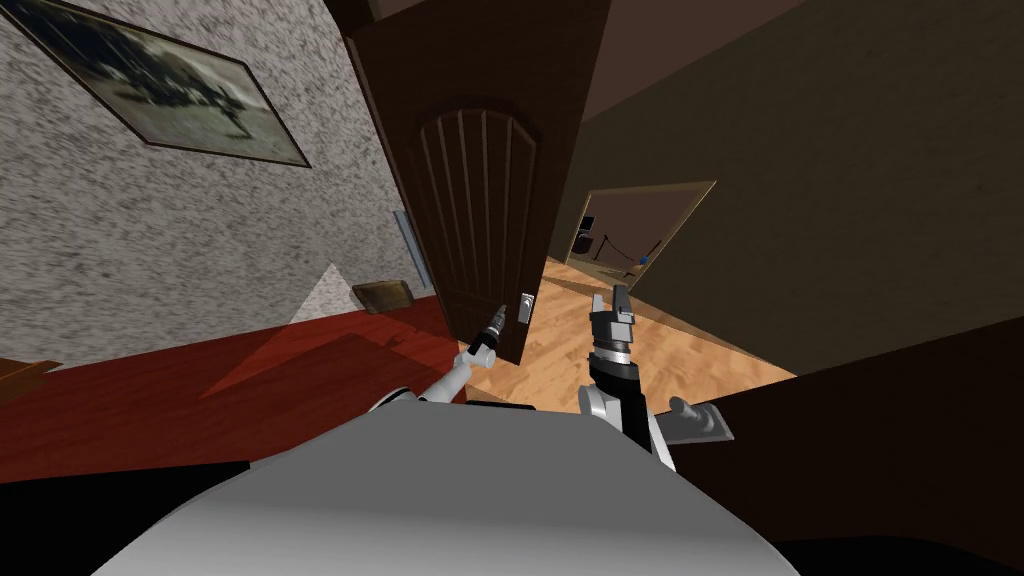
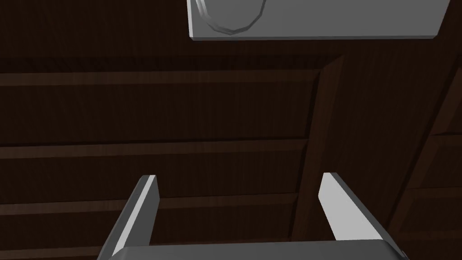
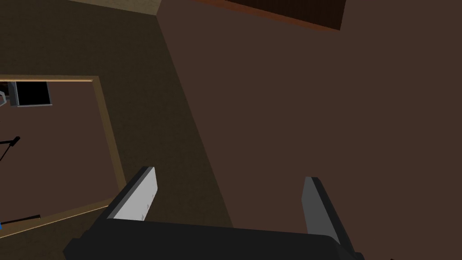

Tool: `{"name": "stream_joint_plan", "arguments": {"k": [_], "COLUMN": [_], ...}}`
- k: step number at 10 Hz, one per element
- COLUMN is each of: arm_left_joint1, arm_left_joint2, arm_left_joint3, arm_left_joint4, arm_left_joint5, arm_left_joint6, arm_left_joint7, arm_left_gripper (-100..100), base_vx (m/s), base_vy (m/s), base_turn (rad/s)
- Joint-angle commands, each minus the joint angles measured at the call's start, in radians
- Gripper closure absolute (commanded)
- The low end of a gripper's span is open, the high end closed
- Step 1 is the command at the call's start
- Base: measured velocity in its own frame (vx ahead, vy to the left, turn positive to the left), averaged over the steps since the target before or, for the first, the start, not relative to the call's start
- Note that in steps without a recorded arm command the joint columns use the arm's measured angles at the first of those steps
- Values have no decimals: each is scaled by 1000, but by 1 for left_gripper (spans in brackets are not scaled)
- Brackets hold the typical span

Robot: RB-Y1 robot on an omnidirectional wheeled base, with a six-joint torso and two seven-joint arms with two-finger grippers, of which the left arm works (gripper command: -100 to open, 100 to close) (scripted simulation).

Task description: Push the door open

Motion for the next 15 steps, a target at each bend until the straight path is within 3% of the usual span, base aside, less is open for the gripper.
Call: {"name": "stream_joint_plan", "arguments": {"k": [1,8,9,10,12,13,15], "arm_left_joint1": [2,5,4,3,0,-2,-5], "arm_left_joint2": [-12,-22,6,21,38,38,18], "arm_left_joint3": [-10,-18,-16,-14,-9,-6,-1], "arm_left_joint4": [-1,-7,-5,-4,0,2,6], "arm_left_joint5": [0,0,0,-1,-1,-1,-1], "arm_left_joint6": [1,4,3,3,2,2,1], "arm_left_joint7": [2,4,4,4,4,4,4], "arm_left_gripper": [-100,-100,-100,-100,-100,-100,-100], "base_vx": [-146,-43,69,145,200,176,216], "base_vy": [-138,-68,-27,-33,-75,-74,-79], "base_turn": [45,12,-15,-16,-18,-24,-25]}}
